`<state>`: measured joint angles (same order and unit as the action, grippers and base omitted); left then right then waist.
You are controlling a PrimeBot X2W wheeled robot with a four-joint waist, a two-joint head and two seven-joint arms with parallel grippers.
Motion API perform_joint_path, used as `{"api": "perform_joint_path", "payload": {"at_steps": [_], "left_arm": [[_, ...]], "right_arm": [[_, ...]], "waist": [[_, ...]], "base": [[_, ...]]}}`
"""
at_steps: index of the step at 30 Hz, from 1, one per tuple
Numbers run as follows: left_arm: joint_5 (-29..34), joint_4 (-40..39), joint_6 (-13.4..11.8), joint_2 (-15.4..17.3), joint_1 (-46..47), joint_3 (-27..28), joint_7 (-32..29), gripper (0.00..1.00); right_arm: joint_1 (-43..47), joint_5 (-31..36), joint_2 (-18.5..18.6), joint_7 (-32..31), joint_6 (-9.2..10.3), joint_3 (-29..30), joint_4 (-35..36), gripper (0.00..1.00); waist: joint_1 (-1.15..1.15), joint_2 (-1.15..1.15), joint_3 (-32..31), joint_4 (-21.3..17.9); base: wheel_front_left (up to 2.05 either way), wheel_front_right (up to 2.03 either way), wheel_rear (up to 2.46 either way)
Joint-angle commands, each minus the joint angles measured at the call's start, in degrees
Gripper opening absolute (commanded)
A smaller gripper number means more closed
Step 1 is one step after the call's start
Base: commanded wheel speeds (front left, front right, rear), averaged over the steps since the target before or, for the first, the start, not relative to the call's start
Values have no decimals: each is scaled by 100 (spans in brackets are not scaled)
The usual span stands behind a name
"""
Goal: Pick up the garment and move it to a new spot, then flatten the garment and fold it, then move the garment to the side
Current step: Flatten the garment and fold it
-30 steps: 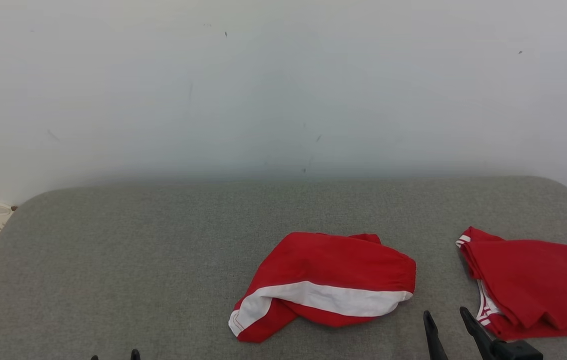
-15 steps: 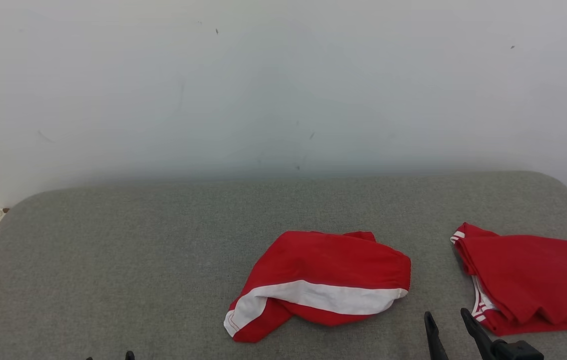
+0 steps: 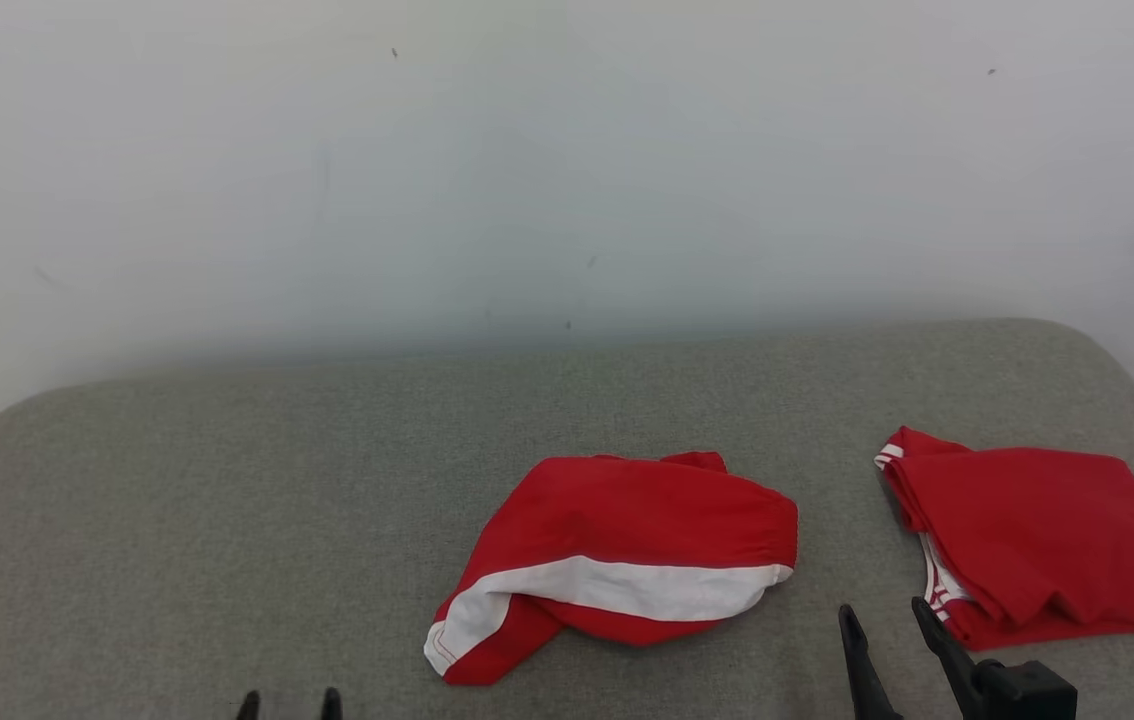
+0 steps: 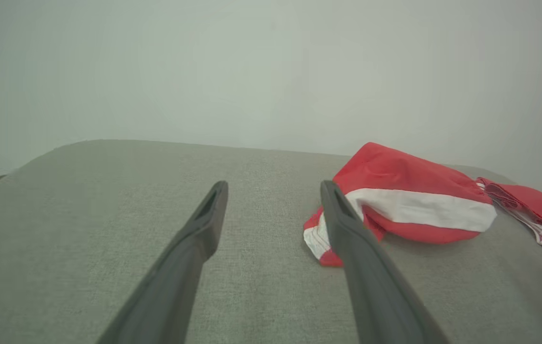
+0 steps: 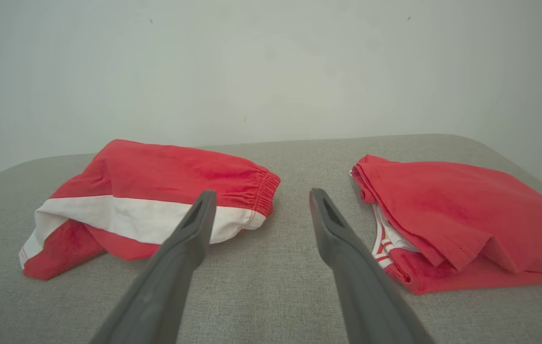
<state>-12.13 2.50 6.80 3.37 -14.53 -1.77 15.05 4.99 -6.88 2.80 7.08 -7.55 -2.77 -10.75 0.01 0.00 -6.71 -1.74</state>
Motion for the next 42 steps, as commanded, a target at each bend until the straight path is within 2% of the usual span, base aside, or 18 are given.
{"api": "perform_joint_path", "payload": {"at_steps": [1, 6, 7, 12, 18, 22, 27, 33, 38, 39, 40, 41, 42], "left_arm": [[104, 10, 33, 31, 224, -199, 18, 100], [112, 419, 66, 247, 1031, -1231, -186, 100], [112, 419, 66, 247, 1031, -1231, -186, 100], [-204, 953, 60, 557, 2066, -2416, -513, 100], [-468, 1755, 61, 602, 3072, -3333, -698, 100], [-753, 2411, 61, 479, 3618, -3655, -888, 100], [-694, 3326, 15, 416, 4237, -3749, -1168, 100], [-656, 4158, -97, 267, 4756, -3819, -1621, 100], [-583, 4478, -223, 167, 5012, -3888, -1692, 100], [-579, 4549, -246, 166, 5049, -3920, -1716, 74], [-550, 4621, -254, 167, 5095, -3949, -1728, 33], [-535, 4690, -258, 161, 5126, -3976, -1767, 0], [-516, 4766, -258, 151, 5144, -4005, -1793, 0]], "right_arm": [[-57, 5, -2, 2, 15, -4, -17, 100], [-190, 50, -3, -32, 15, -33, -30, 100], [-190, 50, -3, -32, 15, -33, -30, 100], [-313, 94, -4, -73, 15, -52, -33, 100], [-412, 99, -3, -78, 15, -20, -59, 100], [-255, 97, -2, -8, 15, -9, 62, 100], [-243, 44, -4, -19, 15, -86, 188, 100], [-225, -22, -4, 3, 15, -103, 247, 100], [-193, -73, -4, 49, 15, -127, 227, 100], [-195, -78, -4, 51, 15, -137, 222, 100], [-201, -83, -4, 52, 15, -143, 216, 100], [-211, -98, -4, 58, 15, -146, 207, 100], [-224, -108, -4, 64, 15, -146, 195, 100]], "waist": [[-1, 0, 76, -142], [-1, 0, 188, -487], [-1, 0, 188, -487], [-1, 0, 325, -977], [-1, 0, 533, -1575], [-1, 0, 669, -1872], [-1, 0, 841, -2146], [-1, 0, 970, -2318], [-1, 0, 1013, -2360], [-1, 0, 1018, -2362], [-1, 0, 1021, -2363], [-1, 0, 1021, -2360], [-1, 0, 1020, -2354]], "base": [[0, 0, 0], [0, 0, 0], [0, 0, 0], [0, 0, 0], [0, 0, 0], [0, 0, 0], [0, 0, 0], [0, 0, 0], [0, 0, 0], [0, 0, 0], [0, 0, 0], [0, 0, 0], [0, 0, 0]]}}
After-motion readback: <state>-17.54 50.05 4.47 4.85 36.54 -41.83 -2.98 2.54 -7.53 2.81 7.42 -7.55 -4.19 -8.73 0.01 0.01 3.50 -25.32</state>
